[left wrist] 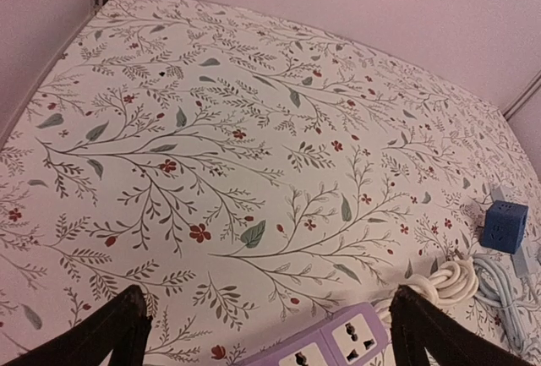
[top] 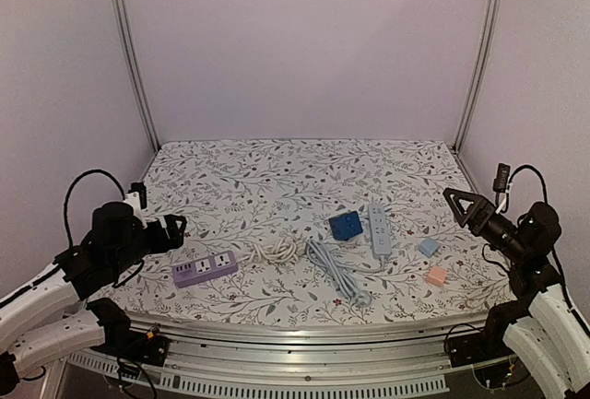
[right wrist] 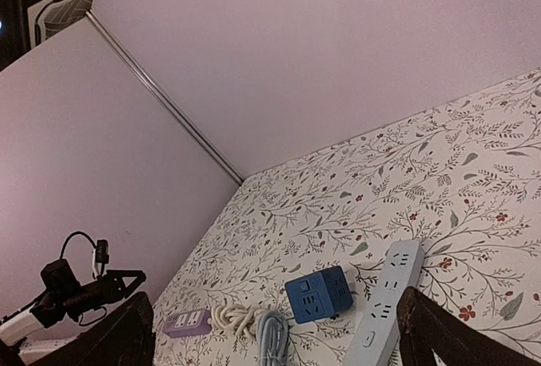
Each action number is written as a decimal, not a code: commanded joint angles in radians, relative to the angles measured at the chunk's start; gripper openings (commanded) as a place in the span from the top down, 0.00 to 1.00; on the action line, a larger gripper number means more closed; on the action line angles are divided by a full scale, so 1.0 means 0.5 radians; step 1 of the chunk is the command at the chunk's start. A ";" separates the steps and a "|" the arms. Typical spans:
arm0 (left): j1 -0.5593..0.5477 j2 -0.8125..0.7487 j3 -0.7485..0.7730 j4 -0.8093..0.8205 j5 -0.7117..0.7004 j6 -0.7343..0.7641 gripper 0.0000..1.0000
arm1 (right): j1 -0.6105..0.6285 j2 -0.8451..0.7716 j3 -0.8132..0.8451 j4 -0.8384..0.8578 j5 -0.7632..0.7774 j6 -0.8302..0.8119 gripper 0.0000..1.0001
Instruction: Insert the plug
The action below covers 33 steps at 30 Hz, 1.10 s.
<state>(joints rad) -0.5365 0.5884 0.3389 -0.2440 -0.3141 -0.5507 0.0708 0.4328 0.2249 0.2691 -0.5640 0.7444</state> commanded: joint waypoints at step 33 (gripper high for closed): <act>-0.357 -0.082 -0.031 -0.029 -0.483 -0.047 0.02 | 0.700 1.466 0.941 -1.561 1.474 0.183 0.01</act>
<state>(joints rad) -0.6895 0.5438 0.3275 -0.2493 -0.5064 -0.5697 0.3969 1.0847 0.6579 -0.3679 0.0441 0.7776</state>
